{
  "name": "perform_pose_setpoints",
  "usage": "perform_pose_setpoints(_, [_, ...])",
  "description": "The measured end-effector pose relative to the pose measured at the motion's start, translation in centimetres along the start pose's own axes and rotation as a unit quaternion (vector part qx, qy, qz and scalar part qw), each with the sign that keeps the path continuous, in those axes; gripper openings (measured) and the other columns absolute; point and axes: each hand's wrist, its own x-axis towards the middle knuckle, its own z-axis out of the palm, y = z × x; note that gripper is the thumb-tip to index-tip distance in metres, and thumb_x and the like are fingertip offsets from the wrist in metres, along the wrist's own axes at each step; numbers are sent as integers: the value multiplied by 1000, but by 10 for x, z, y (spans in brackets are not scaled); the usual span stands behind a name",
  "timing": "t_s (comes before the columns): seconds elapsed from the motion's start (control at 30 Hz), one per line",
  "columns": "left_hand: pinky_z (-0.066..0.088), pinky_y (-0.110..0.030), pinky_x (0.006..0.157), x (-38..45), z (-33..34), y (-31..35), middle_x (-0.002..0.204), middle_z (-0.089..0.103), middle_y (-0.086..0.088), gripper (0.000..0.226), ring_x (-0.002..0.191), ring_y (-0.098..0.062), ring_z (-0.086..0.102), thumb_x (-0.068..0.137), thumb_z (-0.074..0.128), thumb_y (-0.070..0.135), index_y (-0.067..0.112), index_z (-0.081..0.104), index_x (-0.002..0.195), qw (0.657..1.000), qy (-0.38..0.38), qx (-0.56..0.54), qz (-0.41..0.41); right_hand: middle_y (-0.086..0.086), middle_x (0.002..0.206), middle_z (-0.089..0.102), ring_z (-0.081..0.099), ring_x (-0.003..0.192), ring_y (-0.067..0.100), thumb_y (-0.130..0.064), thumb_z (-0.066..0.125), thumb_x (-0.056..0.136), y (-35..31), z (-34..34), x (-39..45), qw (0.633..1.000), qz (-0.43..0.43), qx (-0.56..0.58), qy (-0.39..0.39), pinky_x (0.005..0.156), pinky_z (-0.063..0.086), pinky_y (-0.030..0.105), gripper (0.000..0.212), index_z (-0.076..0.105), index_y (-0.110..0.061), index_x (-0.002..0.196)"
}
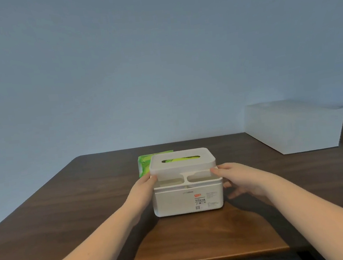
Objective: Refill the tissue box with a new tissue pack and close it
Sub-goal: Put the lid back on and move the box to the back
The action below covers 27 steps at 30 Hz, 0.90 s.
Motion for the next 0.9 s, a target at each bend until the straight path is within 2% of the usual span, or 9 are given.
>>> perform_pose_setpoints(0.1, [44, -33, 93, -6, 5, -2, 119, 64, -1, 31, 111, -20, 60, 101, 38, 33, 24, 57, 124, 999, 21, -37, -1, -2, 132, 54, 52, 116, 21, -46, 51, 95, 8, 4, -6, 998, 15, 58, 10, 88, 58, 46, 46, 49, -27, 137])
perform_pose_setpoints(0.2, [44, -33, 89, -6, 7, -5, 119, 63, -2, 35, 109, -21, 59, 101, 36, 36, 22, 55, 128, 998, 40, -45, -6, -3, 131, 50, 48, 117, 21, -45, 48, 97, 12, 10, -7, 997, 8, 73, 23, 84, 60, 44, 46, 45, -27, 140])
perform_pose_setpoints(0.3, [45, -36, 96, -5, 9, -8, 123, 62, 0, 38, 114, -20, 58, 100, 35, 37, 26, 55, 130, 999, 41, -23, 1, -7, 119, 51, 47, 113, 17, -39, 42, 101, 11, 15, -6, 998, -4, 46, 35, 89, 58, 45, 40, 45, -29, 140])
perform_pose_setpoints(0.43, [44, -33, 91, -6, 11, -7, 120, 62, 0, 37, 113, -19, 57, 101, 35, 34, 27, 55, 130, 999, 43, -24, 0, -7, 117, 50, 47, 110, 17, -36, 40, 102, 9, 16, -7, 999, -8, 31, 40, 87, 58, 45, 40, 44, -29, 140])
perform_pose_setpoints(0.57, [47, -36, 95, -6, 9, -5, 119, 64, -2, 25, 111, -21, 60, 100, 36, 31, 32, 60, 109, 999, 37, -20, -2, -5, 116, 51, 49, 107, 18, -36, 40, 102, 7, 17, -9, 999, -2, 27, 38, 86, 59, 45, 40, 44, -27, 141])
perform_pose_setpoints(0.67, [47, -40, 100, -6, 9, -8, 122, 65, -4, 37, 111, -22, 61, 100, 35, 33, 20, 59, 126, 999, 38, -23, -20, -4, 118, 52, 49, 107, 18, -38, 39, 101, 6, 18, -14, 999, 0, 41, 31, 85, 59, 43, 41, 44, -28, 141])
perform_pose_setpoints(0.8, [48, -29, 70, -7, 11, -4, 100, 68, 0, 34, 88, -15, 63, 101, 35, 30, 15, 58, 121, 997, 40, -44, -40, 0, 123, 57, 54, 108, 18, -40, 39, 101, 6, 18, -15, 999, 5, 35, 35, 87, 59, 42, 42, 48, -22, 137])
perform_pose_setpoints(0.87, [46, -26, 63, -8, 12, -2, 92, 65, 3, 31, 82, -12, 62, 101, 36, 31, 15, 57, 118, 997, 43, -55, -43, 1, 121, 58, 55, 107, 18, -40, 39, 101, 6, 19, -15, 998, 11, 39, 41, 86, 59, 43, 42, 49, -19, 136])
perform_pose_setpoints(0.9, [48, -26, 65, -11, 11, -1, 91, 66, 3, 30, 83, -12, 63, 101, 38, 33, 15, 57, 117, 996, 39, -64, -44, 1, 119, 57, 54, 105, 19, -40, 40, 100, 7, 20, -14, 998, 16, 45, 46, 84, 60, 43, 42, 48, -18, 136])
